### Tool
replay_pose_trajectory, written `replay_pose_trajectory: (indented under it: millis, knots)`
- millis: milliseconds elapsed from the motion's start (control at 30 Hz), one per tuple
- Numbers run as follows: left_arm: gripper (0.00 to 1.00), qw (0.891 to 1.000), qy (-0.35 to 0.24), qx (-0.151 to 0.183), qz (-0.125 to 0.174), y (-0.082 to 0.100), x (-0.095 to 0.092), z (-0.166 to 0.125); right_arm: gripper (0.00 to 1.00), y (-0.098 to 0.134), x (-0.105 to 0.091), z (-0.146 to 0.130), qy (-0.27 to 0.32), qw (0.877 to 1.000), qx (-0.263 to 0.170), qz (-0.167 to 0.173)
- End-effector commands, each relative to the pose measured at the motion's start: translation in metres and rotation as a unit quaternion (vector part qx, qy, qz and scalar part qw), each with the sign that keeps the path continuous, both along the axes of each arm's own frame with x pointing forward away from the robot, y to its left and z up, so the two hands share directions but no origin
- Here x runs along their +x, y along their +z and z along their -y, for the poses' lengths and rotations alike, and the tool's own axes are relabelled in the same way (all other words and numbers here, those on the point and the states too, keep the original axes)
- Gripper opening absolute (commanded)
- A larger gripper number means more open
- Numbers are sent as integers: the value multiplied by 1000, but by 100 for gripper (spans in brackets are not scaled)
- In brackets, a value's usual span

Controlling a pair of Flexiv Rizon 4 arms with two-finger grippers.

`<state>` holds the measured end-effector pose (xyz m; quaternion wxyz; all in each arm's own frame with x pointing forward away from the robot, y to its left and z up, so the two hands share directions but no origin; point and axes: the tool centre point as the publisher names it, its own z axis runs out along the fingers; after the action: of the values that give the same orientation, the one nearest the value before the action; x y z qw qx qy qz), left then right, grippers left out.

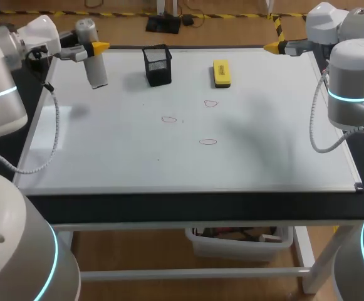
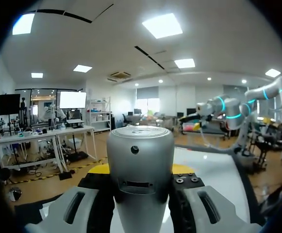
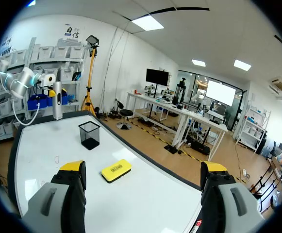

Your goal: Pick up the inspection probe, press it on each red-marked spot on the whiteboard one by one, put down the probe, pick up the eraser, and wipe off all the red marks.

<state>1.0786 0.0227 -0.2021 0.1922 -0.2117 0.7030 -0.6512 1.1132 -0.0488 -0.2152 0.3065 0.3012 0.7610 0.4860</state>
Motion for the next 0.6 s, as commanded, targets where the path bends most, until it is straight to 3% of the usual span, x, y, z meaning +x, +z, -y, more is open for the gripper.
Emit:
replay_pose_trajectory:
  millis: [33,133,233,367,433,567,600]
  knots:
    - [0,1000,4,-1,2,2,-6,0,100,-1,0,0,1,1000,1,1]
    - [0,1000,4,-1,2,2,-6,0,100,-1,0,0,1,1000,1,1]
    - [0,1000,4,-1,2,2,-6,0,100,-15,10,10,63,996,-53,-28]
    - [0,1000,4,-1,2,2,-6,0,100,-32,16,10,163,977,-126,-57]
    - [0,1000,4,-1,2,2,-6,0,100,-41,19,6,221,957,-176,-70]
    - [0,1000,4,-1,2,2,-6,0,100,-62,22,-5,336,899,-262,-99]
    - [0,1000,4,-1,2,2,-6,0,100,-67,24,-8,359,880,-296,-96]
